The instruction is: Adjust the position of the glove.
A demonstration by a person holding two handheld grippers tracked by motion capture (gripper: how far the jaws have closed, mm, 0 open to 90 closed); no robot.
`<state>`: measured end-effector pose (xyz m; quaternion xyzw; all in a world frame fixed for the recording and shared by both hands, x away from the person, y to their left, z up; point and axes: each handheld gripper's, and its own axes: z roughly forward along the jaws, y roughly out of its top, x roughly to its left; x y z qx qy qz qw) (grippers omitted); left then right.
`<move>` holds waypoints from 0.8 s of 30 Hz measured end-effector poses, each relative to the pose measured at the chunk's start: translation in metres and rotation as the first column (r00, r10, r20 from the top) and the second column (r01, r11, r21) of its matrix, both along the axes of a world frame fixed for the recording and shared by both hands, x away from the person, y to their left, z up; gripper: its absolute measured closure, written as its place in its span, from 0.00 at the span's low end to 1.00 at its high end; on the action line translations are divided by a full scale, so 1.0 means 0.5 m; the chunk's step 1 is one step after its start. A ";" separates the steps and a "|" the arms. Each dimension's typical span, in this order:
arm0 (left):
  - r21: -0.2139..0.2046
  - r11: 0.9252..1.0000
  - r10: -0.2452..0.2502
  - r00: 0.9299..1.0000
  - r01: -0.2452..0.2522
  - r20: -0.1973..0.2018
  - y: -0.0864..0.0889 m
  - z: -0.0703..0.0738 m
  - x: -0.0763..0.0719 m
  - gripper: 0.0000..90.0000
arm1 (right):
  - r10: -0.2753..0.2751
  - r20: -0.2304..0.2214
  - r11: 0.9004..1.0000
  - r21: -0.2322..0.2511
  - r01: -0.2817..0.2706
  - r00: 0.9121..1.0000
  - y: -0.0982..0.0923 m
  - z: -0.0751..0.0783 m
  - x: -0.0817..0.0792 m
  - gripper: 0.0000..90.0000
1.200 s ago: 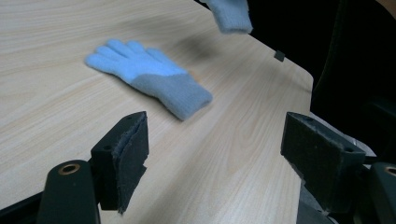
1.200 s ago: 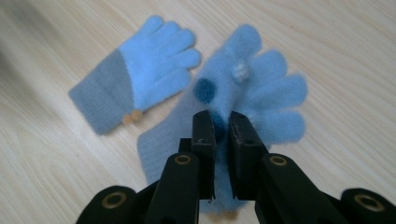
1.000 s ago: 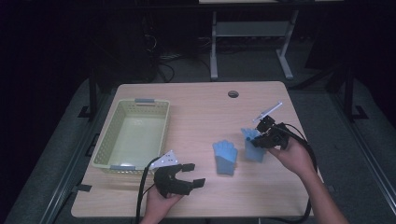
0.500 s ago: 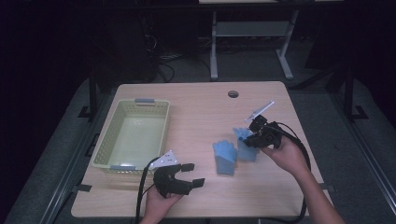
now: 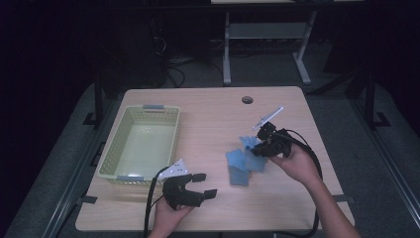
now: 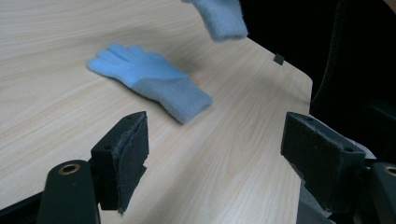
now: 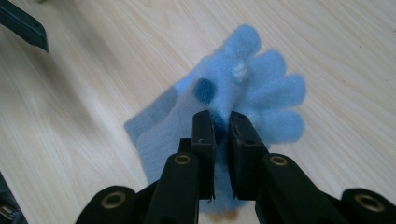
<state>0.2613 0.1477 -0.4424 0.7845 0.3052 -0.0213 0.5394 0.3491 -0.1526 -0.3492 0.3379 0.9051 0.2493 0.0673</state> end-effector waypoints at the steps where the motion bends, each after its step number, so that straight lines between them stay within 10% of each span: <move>1: 0.000 1.000 0.000 1.000 0.000 0.001 0.000 0.000 0.000 0.26 | -0.001 0.001 1.000 0.000 0.001 1.000 0.002 -0.001 0.001 0.91; 24: -0.007 1.000 0.005 1.000 -0.005 0.003 0.002 0.005 -0.001 0.26 | 0.067 -0.065 0.997 -0.021 -0.068 0.996 0.074 -0.050 0.019 0.91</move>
